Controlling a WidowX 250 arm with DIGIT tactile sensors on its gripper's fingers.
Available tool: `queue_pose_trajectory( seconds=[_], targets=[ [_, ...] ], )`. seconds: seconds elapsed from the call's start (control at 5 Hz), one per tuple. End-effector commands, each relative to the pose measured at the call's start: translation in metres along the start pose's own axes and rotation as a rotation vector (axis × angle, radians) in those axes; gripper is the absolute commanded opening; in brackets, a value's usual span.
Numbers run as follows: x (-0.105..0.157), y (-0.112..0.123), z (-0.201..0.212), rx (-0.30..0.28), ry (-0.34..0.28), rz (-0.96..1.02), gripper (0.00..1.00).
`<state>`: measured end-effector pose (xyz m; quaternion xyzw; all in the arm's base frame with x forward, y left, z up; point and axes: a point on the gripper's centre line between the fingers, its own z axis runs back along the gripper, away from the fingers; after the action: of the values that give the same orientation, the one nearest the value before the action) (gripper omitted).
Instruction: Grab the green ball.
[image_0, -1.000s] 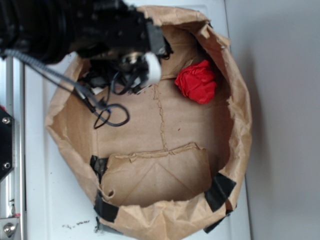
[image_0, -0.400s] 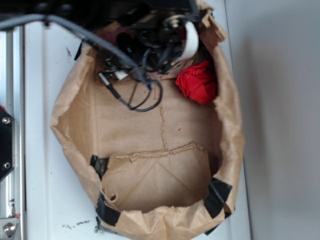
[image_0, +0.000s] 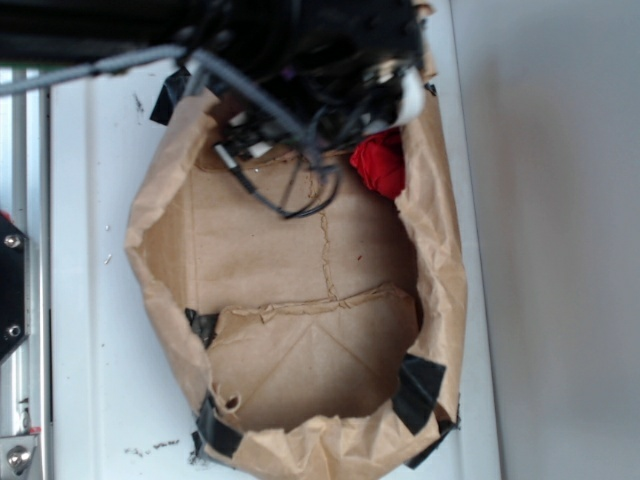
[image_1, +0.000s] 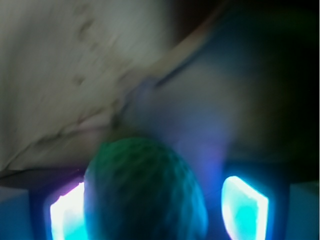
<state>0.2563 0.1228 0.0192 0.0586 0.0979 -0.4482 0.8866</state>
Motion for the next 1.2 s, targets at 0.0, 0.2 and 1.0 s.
queue_pose_trajectory(
  seconds=[0.0,0.2,1.0],
  targets=[
    [-0.013,0.003,0.004,0.039,-0.032,0.015,0.00],
    [-0.011,0.002,0.013,0.045,-0.063,0.002,0.00],
    [0.036,-0.012,0.139,0.011,-0.169,0.298,0.00]
  ],
)
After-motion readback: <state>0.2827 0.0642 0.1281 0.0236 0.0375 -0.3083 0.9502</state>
